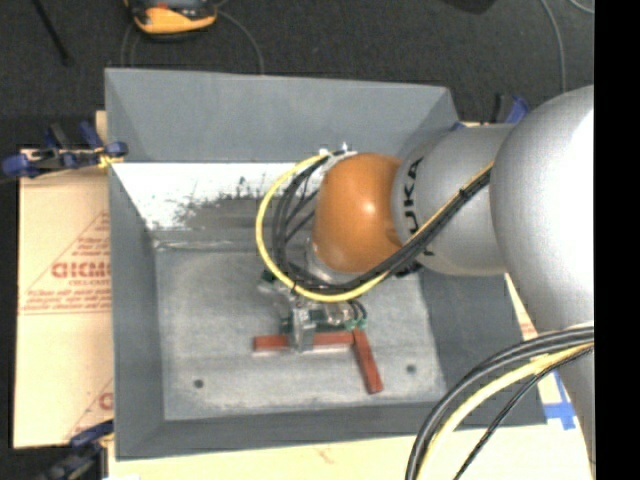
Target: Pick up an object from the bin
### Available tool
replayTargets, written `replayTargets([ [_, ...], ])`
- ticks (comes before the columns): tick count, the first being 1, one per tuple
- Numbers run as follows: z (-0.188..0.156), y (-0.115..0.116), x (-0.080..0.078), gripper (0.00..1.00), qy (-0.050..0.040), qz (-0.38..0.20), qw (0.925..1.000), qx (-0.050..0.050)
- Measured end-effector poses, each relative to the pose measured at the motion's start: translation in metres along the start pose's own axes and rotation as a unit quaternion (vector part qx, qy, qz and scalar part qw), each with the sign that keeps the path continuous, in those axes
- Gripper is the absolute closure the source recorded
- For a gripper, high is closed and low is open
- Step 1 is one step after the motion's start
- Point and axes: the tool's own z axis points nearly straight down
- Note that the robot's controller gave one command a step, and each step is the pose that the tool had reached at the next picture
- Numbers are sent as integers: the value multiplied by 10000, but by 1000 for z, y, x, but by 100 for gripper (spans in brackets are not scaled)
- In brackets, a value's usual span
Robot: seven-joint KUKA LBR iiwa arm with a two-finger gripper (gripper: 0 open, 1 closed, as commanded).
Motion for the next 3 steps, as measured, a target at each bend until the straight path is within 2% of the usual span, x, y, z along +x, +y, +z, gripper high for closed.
replayTargets([
  [1, -172, 44, 13, 100, -22, -257, 9997, 8],
  [2, -169, 44, 14, 100, 11, -251, 9997, 8],
  [3, -90, 50, 46, 0, 27, -53, 10000, 4],
])
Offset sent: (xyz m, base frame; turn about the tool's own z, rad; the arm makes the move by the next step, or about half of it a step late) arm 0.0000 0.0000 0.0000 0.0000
